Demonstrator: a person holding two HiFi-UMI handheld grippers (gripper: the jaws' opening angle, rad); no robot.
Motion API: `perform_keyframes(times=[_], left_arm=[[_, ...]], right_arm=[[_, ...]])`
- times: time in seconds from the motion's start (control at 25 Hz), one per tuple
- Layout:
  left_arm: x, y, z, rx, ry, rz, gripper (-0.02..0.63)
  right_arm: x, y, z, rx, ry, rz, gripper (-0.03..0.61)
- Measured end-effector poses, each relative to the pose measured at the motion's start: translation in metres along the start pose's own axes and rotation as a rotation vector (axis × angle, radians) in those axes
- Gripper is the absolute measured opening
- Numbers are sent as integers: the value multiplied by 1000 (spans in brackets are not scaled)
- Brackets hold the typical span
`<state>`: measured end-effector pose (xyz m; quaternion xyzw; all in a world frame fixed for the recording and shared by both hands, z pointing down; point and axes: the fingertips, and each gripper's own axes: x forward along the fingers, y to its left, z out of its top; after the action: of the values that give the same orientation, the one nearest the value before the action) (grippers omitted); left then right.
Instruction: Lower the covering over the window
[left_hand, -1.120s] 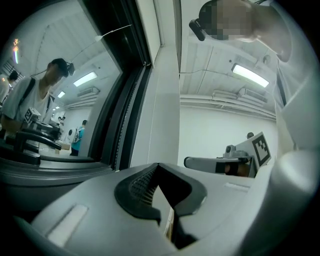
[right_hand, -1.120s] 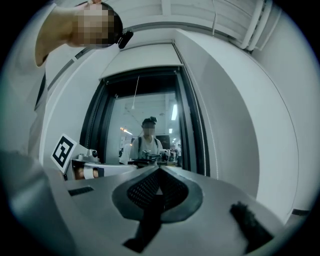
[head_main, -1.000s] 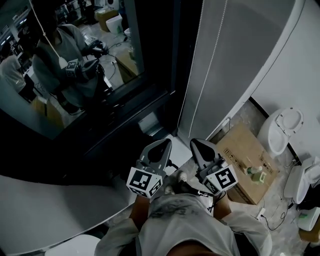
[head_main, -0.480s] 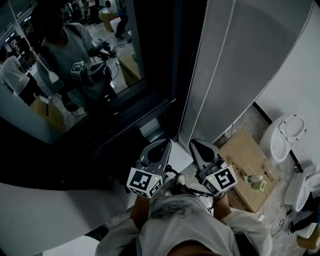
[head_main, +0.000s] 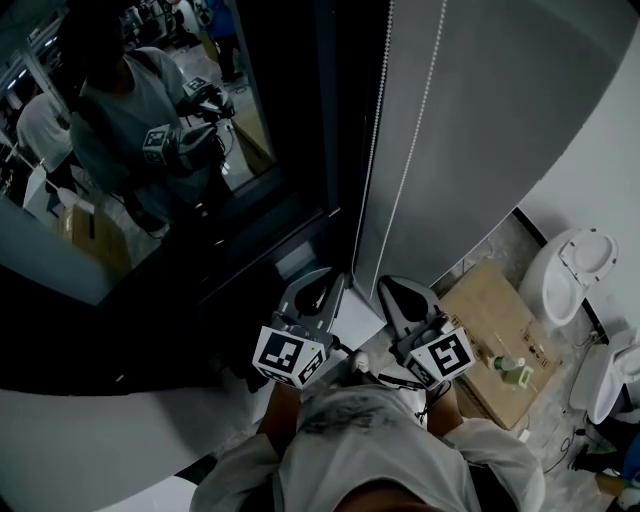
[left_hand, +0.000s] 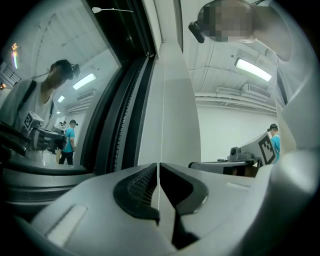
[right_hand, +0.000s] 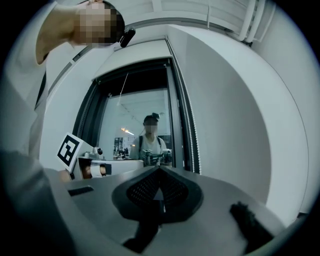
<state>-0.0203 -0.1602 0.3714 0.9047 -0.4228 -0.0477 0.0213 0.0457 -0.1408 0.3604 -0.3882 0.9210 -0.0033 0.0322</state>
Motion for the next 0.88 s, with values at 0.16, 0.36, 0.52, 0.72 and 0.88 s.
perform_keyframes(times=[0.16, 0.36, 0.52, 0.72, 0.88], left_arm=[[21, 4, 2, 24, 2, 2, 29], [38, 10, 0, 41, 6, -6, 35], [58, 18, -2, 64, 12, -4, 43], [75, 24, -17, 59, 46, -3, 53], [89, 30, -29, 54, 75, 11, 62]], right_arm=[[3, -10, 1, 8, 0, 4, 17], [6, -13, -6, 0, 27, -2, 17], [10, -21, -7, 1, 13, 9, 17], [7, -26, -17, -11, 42, 6, 17], [8, -35, -19, -5, 49, 0, 17]])
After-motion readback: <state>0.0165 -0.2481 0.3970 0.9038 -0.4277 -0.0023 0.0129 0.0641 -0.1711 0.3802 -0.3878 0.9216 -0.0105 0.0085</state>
